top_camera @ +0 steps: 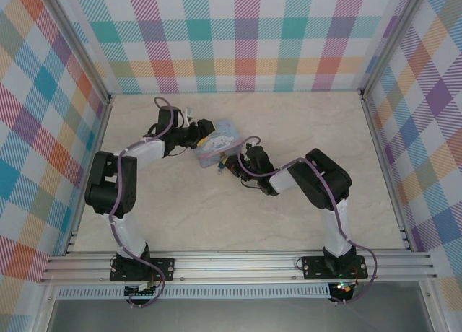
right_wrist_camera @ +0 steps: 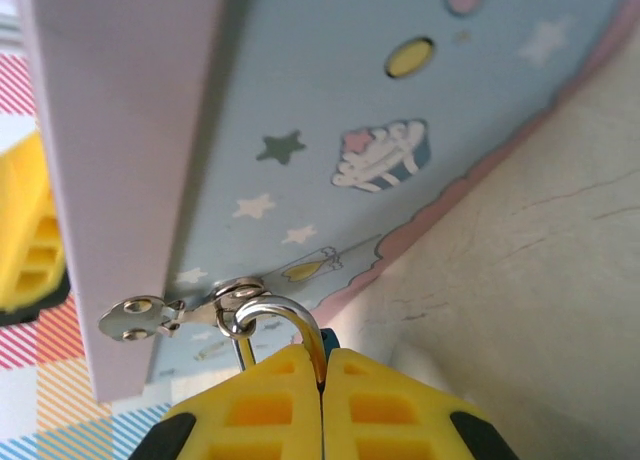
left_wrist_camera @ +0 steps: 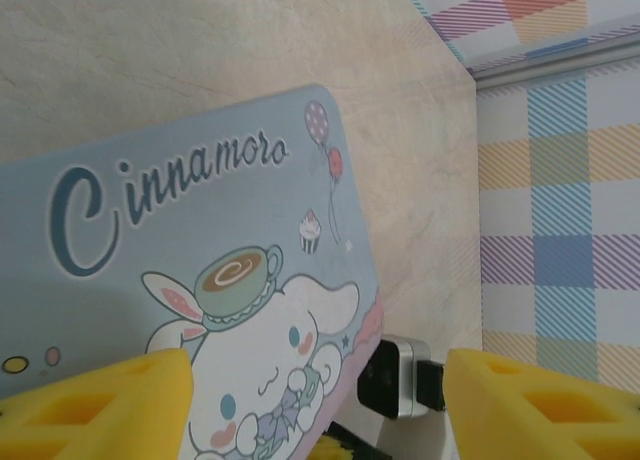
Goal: Unlock a padlock with a key
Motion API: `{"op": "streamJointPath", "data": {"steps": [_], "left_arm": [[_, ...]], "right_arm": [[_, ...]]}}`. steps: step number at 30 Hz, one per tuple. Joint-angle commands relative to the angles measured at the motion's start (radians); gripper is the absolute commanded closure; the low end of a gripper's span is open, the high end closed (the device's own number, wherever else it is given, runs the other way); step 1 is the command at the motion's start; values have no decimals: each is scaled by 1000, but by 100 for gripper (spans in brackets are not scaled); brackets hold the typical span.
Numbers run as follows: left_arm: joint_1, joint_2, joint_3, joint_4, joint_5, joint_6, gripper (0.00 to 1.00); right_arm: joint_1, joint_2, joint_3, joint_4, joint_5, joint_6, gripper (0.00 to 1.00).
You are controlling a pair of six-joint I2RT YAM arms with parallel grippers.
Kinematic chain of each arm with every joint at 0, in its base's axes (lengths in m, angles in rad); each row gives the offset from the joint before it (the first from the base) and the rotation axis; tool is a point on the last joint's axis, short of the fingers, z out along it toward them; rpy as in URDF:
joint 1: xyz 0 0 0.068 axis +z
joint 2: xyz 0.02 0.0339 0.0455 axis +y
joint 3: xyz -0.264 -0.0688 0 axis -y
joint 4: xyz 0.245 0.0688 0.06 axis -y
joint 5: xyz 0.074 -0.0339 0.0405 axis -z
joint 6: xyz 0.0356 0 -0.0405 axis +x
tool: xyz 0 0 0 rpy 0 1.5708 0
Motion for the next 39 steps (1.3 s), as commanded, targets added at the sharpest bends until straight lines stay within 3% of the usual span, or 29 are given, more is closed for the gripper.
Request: {"op": "streamJointPath", "data": {"steps": [1,31,39], "left_arm": [[-8,-16,-61,-55,-47,12,33],[-15,-10,-111,-31,-49,7,31],[-9,-53,-70,-63,-37,13,28]], "right_arm": [[-2,-24,-29,36,102,102,94],[-51,-88,-22,-38,290,135,94],[-77,-224,-103,-128,231,-49,93]]}}
